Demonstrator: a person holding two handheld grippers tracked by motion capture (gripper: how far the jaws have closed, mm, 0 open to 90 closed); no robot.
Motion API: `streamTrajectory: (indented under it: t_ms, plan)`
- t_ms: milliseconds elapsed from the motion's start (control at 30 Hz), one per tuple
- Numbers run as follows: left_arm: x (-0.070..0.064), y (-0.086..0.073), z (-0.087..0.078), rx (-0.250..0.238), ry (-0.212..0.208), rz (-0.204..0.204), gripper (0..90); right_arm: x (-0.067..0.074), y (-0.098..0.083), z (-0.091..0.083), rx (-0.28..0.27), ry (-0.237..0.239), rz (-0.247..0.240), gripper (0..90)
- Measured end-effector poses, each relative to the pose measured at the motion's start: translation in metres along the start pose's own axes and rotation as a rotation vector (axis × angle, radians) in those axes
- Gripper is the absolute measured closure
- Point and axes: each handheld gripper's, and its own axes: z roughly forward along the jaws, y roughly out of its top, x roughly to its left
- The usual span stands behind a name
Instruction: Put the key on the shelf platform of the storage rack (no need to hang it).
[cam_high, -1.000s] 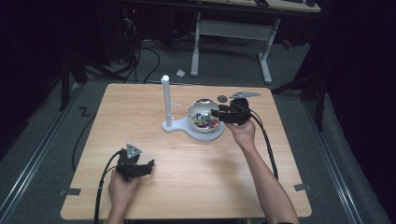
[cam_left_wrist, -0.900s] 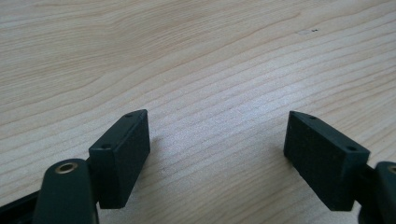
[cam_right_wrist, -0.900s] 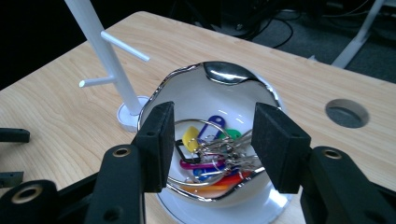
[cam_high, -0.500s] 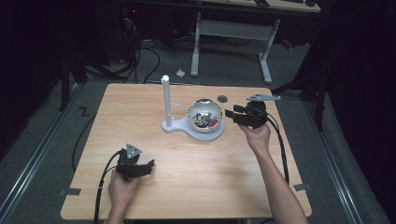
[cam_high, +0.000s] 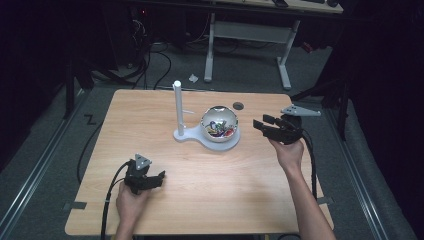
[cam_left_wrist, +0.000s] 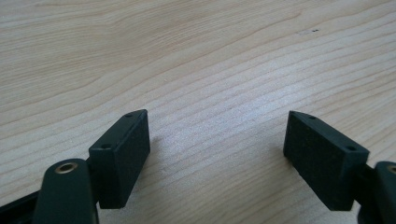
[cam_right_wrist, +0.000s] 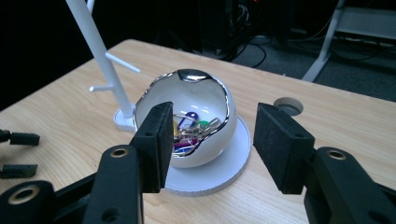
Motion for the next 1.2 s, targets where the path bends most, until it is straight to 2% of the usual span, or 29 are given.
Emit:
streamTrajectory:
  t_ms: [100,200,400,767,1033,1100,1200]
  plan:
    - [0.0,0.0,0.0,-0.001,0.0,0.0,23.1,-0.002,-0.005,-0.008,-0.005,-0.013,0.013,48.0]
    - [0.0,0.0,0.0,-0.001,0.0,0.0,23.1,0.0,-0.006,-0.013,0.006,-0.02,0.004,47.8]
    - [0.0,0.0,0.0,-0.001,0.001,-0.001,23.1,0.005,-0.007,-0.027,-0.011,-0.017,-0.003,47.4]
    - [0.0,0.0,0.0,0.0,-0.002,-0.002,23.1,0.02,-0.007,-0.048,-0.032,-0.025,-0.029,47.3]
    - [0.0,0.0,0.0,0.0,-0.002,-0.002,23.2,0.026,-0.011,-0.065,-0.038,-0.052,-0.043,47.4]
    - [0.0,0.0,0.0,0.0,-0.002,-0.002,23.2,0.024,-0.015,-0.07,-0.043,-0.054,-0.026,47.4]
    - [0.0,0.0,0.0,0.001,-0.002,-0.002,23.2,0.023,-0.022,-0.075,-0.043,-0.081,-0.03,47.5]
